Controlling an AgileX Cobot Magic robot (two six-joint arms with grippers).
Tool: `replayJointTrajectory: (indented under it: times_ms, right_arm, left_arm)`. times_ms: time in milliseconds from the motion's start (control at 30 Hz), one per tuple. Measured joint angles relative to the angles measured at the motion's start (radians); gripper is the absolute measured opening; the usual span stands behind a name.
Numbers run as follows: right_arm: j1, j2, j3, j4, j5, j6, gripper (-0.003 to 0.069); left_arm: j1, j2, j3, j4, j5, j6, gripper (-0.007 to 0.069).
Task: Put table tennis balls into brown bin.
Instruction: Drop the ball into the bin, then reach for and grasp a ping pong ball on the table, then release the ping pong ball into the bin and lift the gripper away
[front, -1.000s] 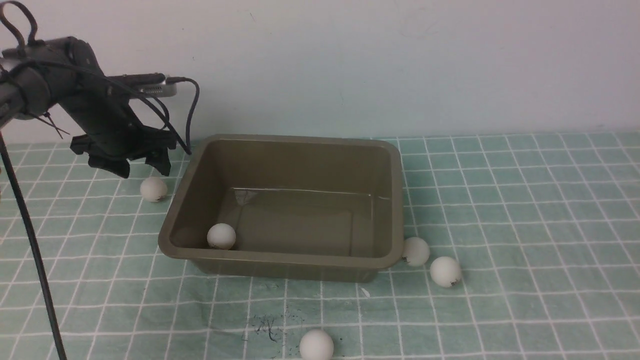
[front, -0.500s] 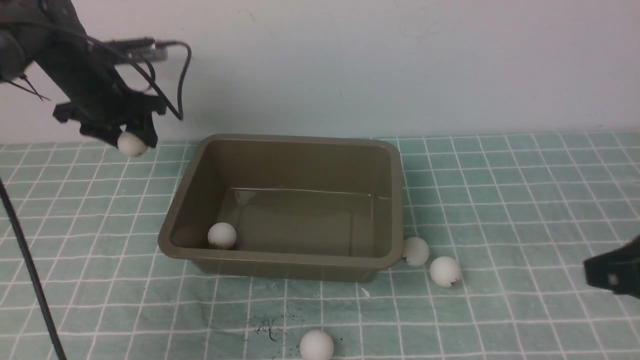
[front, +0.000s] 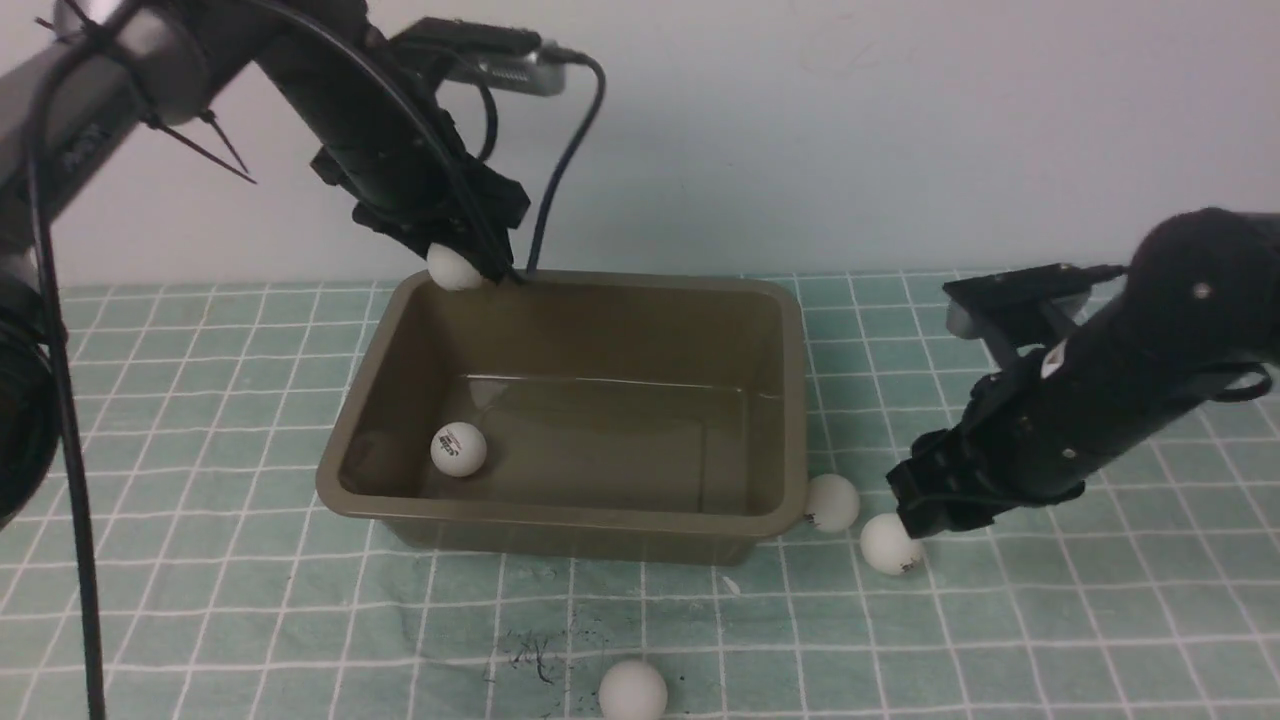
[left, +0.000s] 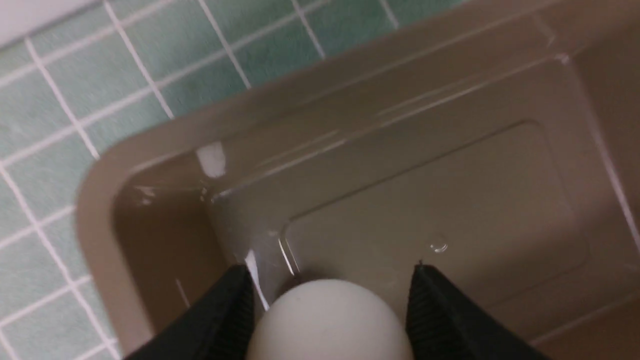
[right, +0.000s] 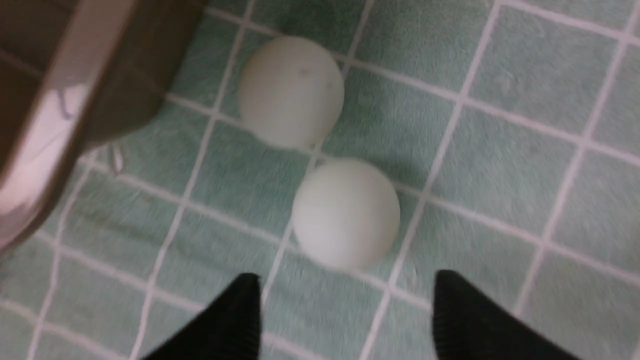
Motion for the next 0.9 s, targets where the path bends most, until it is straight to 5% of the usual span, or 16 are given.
replayJointTrajectory:
  times_ms: [133,200,267,300,333,400,467,733,900]
  right_arm:
    - [0.007,0.111,-0.068,0.0,-0.003,0.0,0.0568]
    - [0.01,0.169,-0.091,-0.004,-0.005,0.001,0.0585]
    - [0.01,0.201,-0.094,-0.007,-0.006,0.002,0.0524]
    - [0.01,0.203,-0.094,-0.008,-0.006,0.002,0.0524]
    - [0.01,0.213,-0.094,-0.012,0.008,-0.001,0.0421]
    - [0.009,0.207,-0.094,-0.027,0.03,-0.001,0.0342]
    - [0.005,0.181,-0.094,-0.042,0.059,0.011,0.0363]
    - [0.039,-0.088,-0.114,0.114,-0.013,-0.004,0.0363]
    - [0.109,-0.027,-0.242,0.191,-0.059,-0.104,0.0367]
  left_arm:
    - [-0.032,0.002,0.002,0.056,0.0,-0.054,0.0496]
    - [-0.036,-0.027,0.007,0.08,0.0,-0.129,0.0395]
    - [-0.035,-0.078,0.024,0.092,0.0,-0.16,0.0215]
    - [-0.035,-0.085,0.024,0.092,0.0,-0.16,0.0215]
    - [-0.034,-0.147,0.069,0.094,-0.002,-0.168,0.0104]
    - [-0.037,-0.234,0.145,0.092,-0.003,-0.174,0.0035]
    - [-0.049,-0.341,0.26,0.091,-0.003,-0.177,0.0007]
    - [-0.2,-0.591,0.79,-0.004,-0.062,-0.14,0.0022]
    - [-0.303,-0.559,0.946,-0.039,-0.275,-0.101,0.0191]
